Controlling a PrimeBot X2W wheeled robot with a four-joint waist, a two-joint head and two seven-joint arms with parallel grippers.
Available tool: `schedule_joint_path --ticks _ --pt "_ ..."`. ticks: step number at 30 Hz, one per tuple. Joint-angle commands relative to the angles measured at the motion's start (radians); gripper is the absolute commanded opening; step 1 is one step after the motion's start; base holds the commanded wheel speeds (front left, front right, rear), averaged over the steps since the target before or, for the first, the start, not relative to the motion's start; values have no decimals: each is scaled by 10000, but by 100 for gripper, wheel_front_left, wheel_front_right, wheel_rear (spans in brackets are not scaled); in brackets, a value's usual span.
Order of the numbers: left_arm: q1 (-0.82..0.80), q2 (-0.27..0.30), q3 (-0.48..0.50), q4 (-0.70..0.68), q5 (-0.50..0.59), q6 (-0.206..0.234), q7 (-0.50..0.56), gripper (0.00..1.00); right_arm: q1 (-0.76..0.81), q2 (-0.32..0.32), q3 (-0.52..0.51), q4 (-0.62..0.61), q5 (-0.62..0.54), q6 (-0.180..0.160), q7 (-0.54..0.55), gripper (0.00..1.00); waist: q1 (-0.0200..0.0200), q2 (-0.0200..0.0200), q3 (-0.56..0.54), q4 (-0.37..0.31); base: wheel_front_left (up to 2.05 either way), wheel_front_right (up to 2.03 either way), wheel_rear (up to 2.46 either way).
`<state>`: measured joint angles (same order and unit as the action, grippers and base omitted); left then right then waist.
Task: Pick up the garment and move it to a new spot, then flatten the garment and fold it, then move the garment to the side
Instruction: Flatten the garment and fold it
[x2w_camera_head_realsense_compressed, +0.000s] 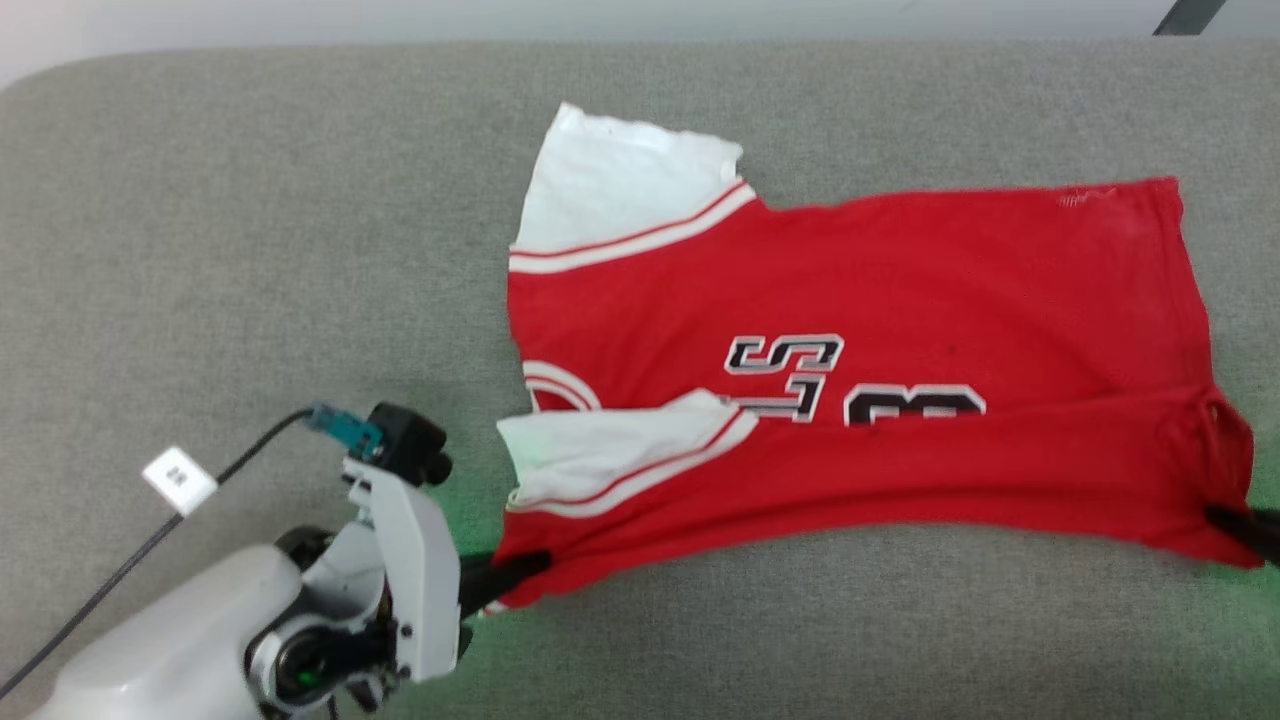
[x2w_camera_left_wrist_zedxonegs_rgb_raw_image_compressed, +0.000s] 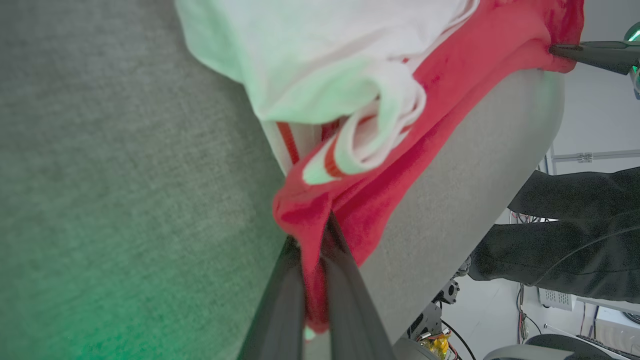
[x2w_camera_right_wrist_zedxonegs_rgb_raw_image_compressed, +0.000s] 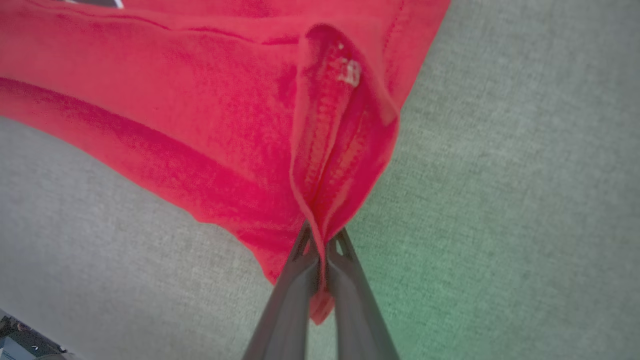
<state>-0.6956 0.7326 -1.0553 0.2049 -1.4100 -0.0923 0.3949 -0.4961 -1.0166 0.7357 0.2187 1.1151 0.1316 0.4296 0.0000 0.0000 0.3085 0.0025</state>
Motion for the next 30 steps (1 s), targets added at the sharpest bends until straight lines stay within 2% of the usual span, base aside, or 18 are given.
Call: schedule_joint_path --ticks 1,6,7,8,9,10,11,16,19,26,30 --pt "349 267 -43 -341 -13 149 -59 0 455 -151 -172 -207 24 -19 27 0 0 0 -133 25 0 0 0" --pt "671 595 -37 -1060 5 425 -188 0 1071 -259 -600 -639 -59 -19 95 0 0 0 -238 56 0 0 0" --pt "713 628 -21 -1180 -2 480 -256 0 1197 -226 -746 -729 -104 -19 27 13 0 0 -258 60 0 0 0" --pt "744 647 30 -1268 26 533 -360 24 1295 -182 -908 -816 -229 -19 -115 48 0 0 -284 70 0 0 0" --pt "795 660 86 -1337 62 586 -503 46 1422 -120 -1085 -857 -326 -17 -244 100 0 0 -311 74 0 0 0" --pt "874 655 123 -1380 53 640 -639 87 1551 -55 -1232 -924 -438 -17 -394 100 0 0 -352 80 0 0 0" --pt "938 645 157 -1430 97 669 -811 100 1685 -8 -1418 -1010 -541 -17 -576 100 0 0 -405 97 0 0 0" --pt "1608 712 712 -1776 -14 893 -2333 100 2481 91 -2582 -1474 -1106 -17 -1758 100 0 0 -669 203 0 0 0" --pt "2105 742 1056 -2055 93 945 -3478 100 2870 470 -3453 -1610 -1603 -18 -2746 100 0 0 -764 259 0 0 0" --pt "2362 388 1899 -1736 674 1391 -5799 100 3224 2352 -5139 -1675 -2908 -18 -4907 100 0 0 -784 341 0 0 0" --pt "1772 98 2414 -1125 1371 1707 -6378 100 3150 3384 -5792 -1866 -3830 -18 -5819 100 0 0 -566 75 0 0 0"
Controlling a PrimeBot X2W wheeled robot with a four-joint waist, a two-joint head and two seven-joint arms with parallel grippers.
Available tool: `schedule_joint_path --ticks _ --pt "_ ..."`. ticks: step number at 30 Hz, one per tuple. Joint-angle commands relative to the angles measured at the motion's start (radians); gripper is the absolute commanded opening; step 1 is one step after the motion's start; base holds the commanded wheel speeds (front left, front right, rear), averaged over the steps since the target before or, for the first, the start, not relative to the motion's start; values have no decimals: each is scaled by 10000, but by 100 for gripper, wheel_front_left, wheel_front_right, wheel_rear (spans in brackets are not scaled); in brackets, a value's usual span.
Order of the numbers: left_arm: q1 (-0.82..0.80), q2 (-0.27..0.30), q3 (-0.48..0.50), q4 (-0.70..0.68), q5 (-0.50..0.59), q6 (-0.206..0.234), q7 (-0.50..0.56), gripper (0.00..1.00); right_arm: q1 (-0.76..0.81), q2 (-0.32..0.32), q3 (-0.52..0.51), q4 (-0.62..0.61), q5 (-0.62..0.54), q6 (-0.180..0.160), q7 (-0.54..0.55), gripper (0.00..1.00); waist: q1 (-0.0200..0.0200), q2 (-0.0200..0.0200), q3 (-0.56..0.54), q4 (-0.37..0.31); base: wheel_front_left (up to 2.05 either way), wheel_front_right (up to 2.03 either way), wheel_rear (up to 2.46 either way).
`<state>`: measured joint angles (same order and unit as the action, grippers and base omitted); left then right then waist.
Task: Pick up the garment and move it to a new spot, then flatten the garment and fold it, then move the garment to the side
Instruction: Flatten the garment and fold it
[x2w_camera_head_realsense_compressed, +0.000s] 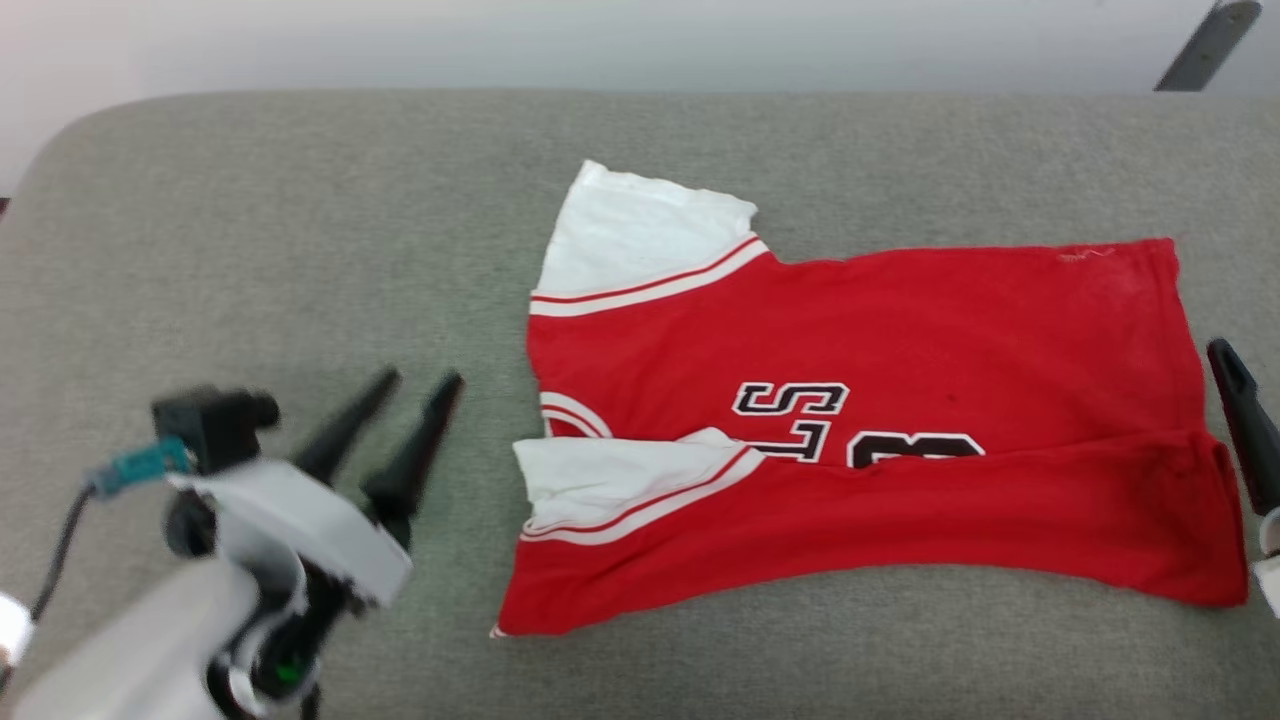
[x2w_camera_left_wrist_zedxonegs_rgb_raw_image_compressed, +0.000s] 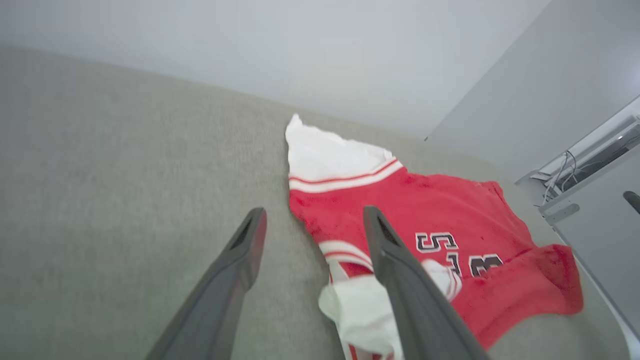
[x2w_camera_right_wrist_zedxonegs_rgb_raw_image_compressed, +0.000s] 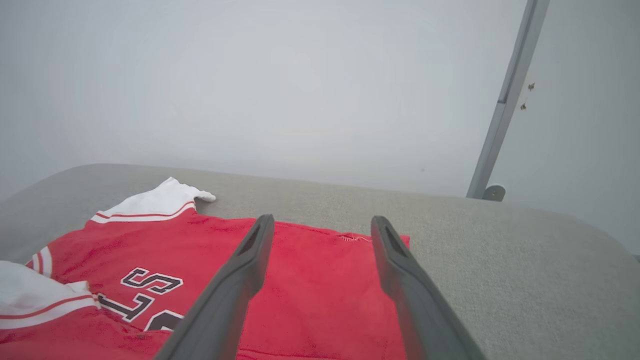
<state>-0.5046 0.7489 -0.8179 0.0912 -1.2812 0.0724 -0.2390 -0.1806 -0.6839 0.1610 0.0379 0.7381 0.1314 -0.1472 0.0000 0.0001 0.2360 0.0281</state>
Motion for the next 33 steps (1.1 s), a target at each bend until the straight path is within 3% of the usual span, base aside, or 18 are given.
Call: schedule_joint_path --ticks 1,5,11,18,26,33 --pt "-318 -34 132 244 354 156 -83 100 -68 286 -172 -135 -338 -16 -220 100 0 -1 251 -314 0 0 0" --pt "-1487 -276 506 1189 1112 330 -170 100 -251 1085 -488 -458 -1271 -16 -606 100 0 -1 672 -947 0 0 0" --pt "-3855 -484 431 3000 1716 -179 762 100 -500 1938 -728 -907 -1772 -16 -769 100 0 -1 1409 -2050 0 0 0" --pt "-6526 -690 -40 5788 1618 -1011 3832 100 -980 2187 -266 -940 -1704 -16 -774 100 0 -1 2205 -3084 0 0 0" --pt "-8299 -790 -703 7801 923 -1501 8771 100 -1638 2164 479 -593 -1505 -16 -954 100 0 -1 2747 -3802 0 0 0" --pt "-8957 -897 -1170 8464 1021 -1574 10627 100 -1938 2094 958 -309 -1366 -16 -1091 100 0 -1 3007 -4046 0 0 0"
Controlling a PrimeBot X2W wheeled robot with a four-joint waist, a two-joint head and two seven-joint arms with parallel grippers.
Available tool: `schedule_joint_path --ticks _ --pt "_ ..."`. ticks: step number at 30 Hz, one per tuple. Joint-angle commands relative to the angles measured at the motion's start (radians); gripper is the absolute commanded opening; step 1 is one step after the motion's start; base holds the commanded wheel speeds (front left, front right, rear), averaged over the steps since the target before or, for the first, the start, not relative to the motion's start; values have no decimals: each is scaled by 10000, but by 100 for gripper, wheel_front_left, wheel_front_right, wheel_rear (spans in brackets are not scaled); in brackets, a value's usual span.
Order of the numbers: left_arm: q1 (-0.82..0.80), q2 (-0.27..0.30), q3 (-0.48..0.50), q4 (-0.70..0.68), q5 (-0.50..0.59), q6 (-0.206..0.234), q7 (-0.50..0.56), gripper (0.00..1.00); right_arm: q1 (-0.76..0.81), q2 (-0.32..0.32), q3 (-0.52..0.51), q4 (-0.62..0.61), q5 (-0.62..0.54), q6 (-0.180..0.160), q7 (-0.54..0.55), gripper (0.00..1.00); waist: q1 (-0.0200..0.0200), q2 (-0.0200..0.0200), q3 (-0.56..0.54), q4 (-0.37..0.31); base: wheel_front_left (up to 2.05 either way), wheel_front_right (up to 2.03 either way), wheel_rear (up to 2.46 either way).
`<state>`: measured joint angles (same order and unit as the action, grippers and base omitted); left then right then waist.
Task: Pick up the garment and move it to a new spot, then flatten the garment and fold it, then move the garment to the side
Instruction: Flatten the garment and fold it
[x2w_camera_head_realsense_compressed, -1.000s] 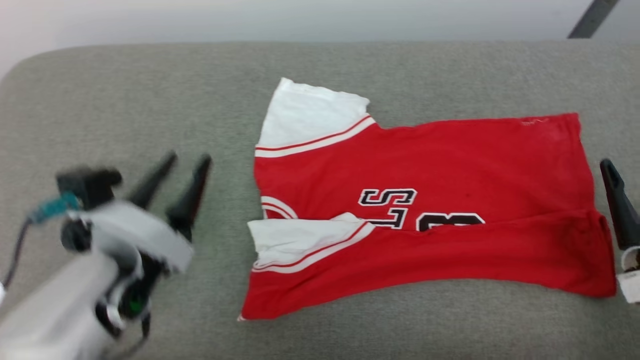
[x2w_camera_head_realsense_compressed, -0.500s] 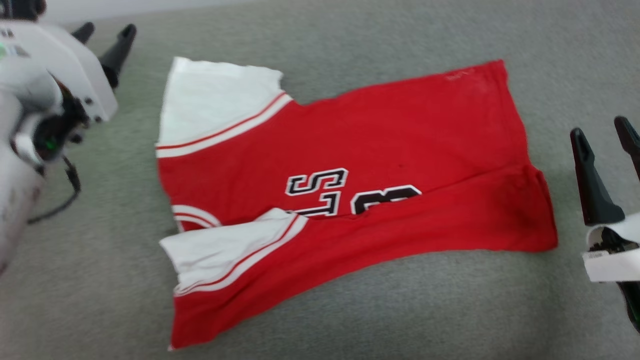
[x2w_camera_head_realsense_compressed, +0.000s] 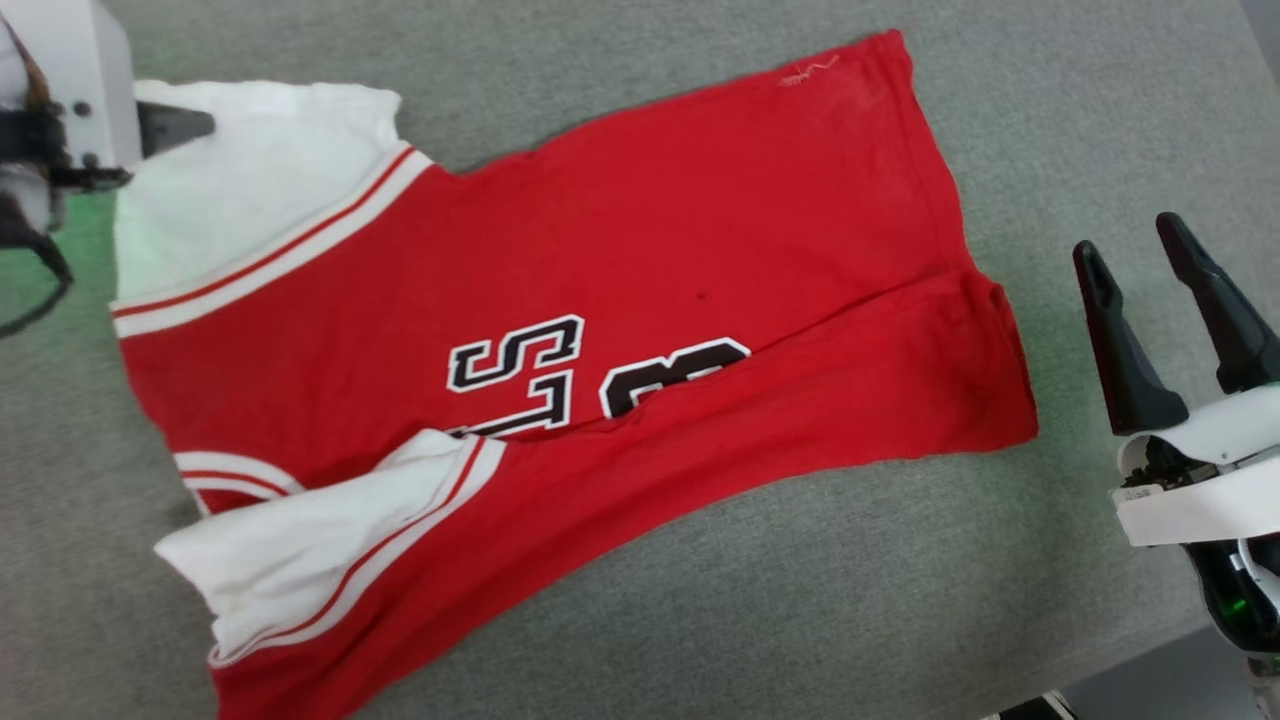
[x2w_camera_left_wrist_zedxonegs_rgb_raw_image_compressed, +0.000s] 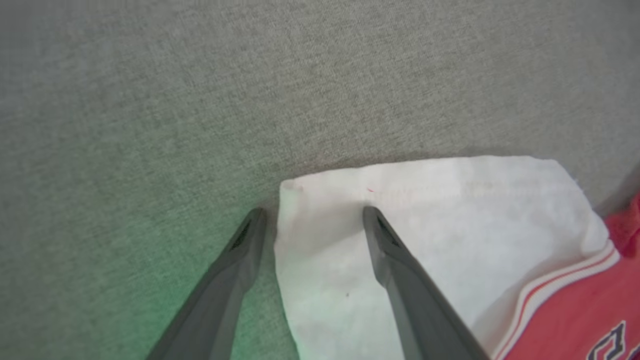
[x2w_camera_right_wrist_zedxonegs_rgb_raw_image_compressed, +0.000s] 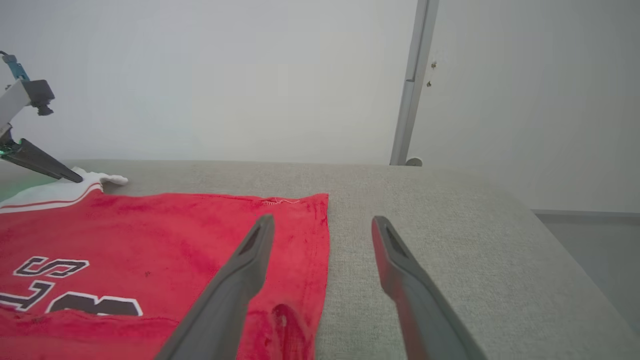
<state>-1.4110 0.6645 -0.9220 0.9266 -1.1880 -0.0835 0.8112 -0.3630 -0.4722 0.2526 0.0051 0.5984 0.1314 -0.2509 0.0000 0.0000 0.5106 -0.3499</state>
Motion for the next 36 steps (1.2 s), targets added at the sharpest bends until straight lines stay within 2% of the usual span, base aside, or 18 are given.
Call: schedule_joint_path --ticks 1,2,4,5,6,10,14,19,23,30,35,36 --pt "103 -57 -237 189 165 -31 263 100 -159 -61 61 40 56 -16 -72 100 0 0 278 -278 0 0 0" --pt "104 -82 -308 231 207 -63 354 100 -195 -107 76 57 70 -16 -67 100 0 0 284 -279 0 0 0" --pt "145 -227 -265 349 32 -117 508 50 -246 -191 117 60 68 -16 -82 100 0 0 288 -245 0 0 0" --pt "167 -331 -285 357 -15 -163 604 36 -299 -270 157 54 74 -16 -85 100 0 0 296 -211 0 0 0" --pt "180 -398 -305 358 -34 -190 643 1 -418 -389 236 38 77 -16 -29 100 0 0 303 -168 0 0 0" --pt "-27 -508 -357 331 -4 -311 566 0 -1330 -928 693 138 324 -16 1080 100 0 0 390 49 0 0 0" --pt "-418 -820 -361 89 5 -407 431 0 -3114 -1375 1568 620 811 -16 3219 100 0 0 703 399 0 0 0" --pt "-571 -1092 -538 -69 143 -454 190 0 -5577 -1364 2748 2185 2023 -16 5969 100 0 0 902 876 0 0 0" --pt "-667 -1408 -575 -191 11 -487 88 0 -7129 -1253 3270 3762 2535 -16 7576 100 0 0 1031 1273 0 0 0" --pt "-843 -1560 -815 -534 -90 -476 45 0 -8568 -948 4233 5757 2792 -16 9080 100 0 0 1235 1578 0 0 0" --pt "-843 -1579 -961 -695 -169 -476 14 0 -8678 -877 4855 6167 3153 -14 9464 100 0 0 1266 1683 0 0 0" --pt "-812 -1599 -995 -732 -198 -476 -20 0 -8679 -889 4950 6166 3234 -14 9359 44 0 0 1247 1723 0 0 0"
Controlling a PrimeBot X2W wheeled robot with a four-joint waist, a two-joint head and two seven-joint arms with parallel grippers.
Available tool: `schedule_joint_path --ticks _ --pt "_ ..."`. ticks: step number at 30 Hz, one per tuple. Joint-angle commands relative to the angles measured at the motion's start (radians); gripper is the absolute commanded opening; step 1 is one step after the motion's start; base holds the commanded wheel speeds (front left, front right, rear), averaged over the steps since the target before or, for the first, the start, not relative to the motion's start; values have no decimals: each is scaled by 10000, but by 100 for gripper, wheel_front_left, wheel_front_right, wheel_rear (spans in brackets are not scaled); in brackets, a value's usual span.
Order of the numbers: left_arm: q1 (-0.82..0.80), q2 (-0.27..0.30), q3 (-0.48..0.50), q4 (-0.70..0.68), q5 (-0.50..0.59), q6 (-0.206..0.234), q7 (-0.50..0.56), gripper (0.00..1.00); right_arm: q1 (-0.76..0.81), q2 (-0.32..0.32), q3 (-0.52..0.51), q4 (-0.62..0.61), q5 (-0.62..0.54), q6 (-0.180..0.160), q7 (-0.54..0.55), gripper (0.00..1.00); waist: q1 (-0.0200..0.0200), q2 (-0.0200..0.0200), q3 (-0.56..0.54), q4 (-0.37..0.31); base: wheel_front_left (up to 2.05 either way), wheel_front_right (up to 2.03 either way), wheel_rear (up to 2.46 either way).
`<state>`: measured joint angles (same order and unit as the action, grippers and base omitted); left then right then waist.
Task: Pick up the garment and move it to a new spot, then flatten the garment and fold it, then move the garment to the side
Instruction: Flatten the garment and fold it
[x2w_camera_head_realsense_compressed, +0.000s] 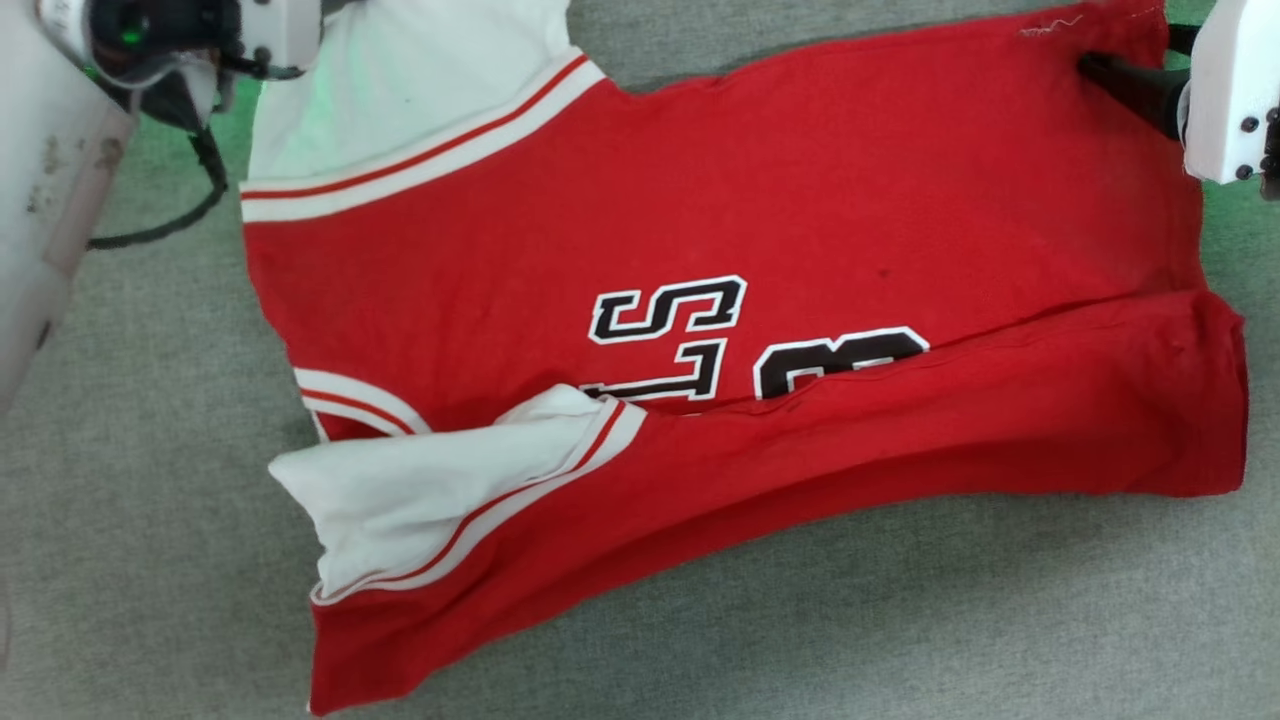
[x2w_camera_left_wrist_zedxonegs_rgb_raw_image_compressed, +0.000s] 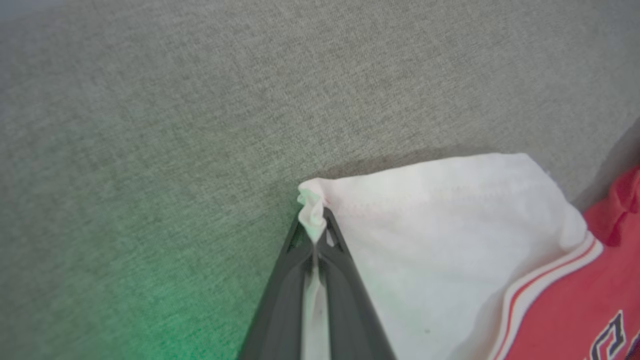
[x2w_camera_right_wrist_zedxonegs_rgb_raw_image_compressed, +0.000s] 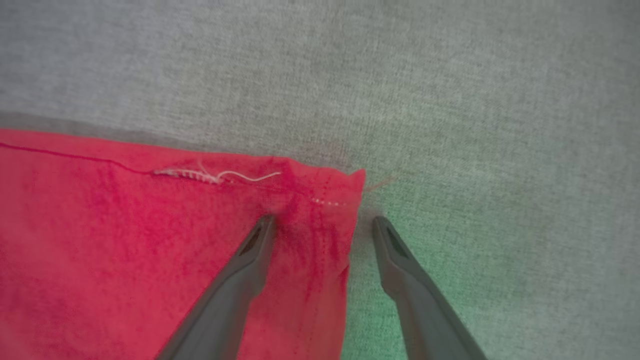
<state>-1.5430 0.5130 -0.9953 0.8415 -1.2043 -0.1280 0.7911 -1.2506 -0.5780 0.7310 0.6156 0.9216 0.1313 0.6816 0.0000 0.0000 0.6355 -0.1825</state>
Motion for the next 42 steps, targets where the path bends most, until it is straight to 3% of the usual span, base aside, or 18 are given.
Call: schedule_joint_path --ticks 1,2,10,17,22,35,42 --pt "557 -107 -276 82 -96 -32 106 0 204 139 286 19 90 -12 -69 11 0 0 -29 84 0 0 0" --pt "610 -132 -275 27 -149 -32 19 0 214 90 382 -13 183 -11 -214 0 0 0 -66 117 0 0 0" --pt "1019 -84 -156 -793 -606 -33 -1639 0 416 -440 801 -2 628 -14 -1813 0 0 0 -1187 628 0 0 0" --pt "2438 667 -296 -2873 -1327 -33 -3379 0 1398 -1140 1480 -559 1108 -14 -2739 0 0 0 -2735 1258 0 0 0" --pt "3696 1362 -551 -4687 -1698 -34 -4657 0 2332 -2048 1745 -1303 1509 -14 -3251 0 0 0 -3538 1735 0 0 0" --pt "7449 3043 -1047 -7949 -1951 -33 -8146 0 5752 -4117 1106 -2740 2575 -14 -4929 0 0 0 -4408 2523 0 0 0" --pt "8910 3061 -1366 -8272 -2079 -33 -9131 0 7201 -4182 545 -2901 2971 -14 -5648 0 0 0 -4265 2579 0 0 0"
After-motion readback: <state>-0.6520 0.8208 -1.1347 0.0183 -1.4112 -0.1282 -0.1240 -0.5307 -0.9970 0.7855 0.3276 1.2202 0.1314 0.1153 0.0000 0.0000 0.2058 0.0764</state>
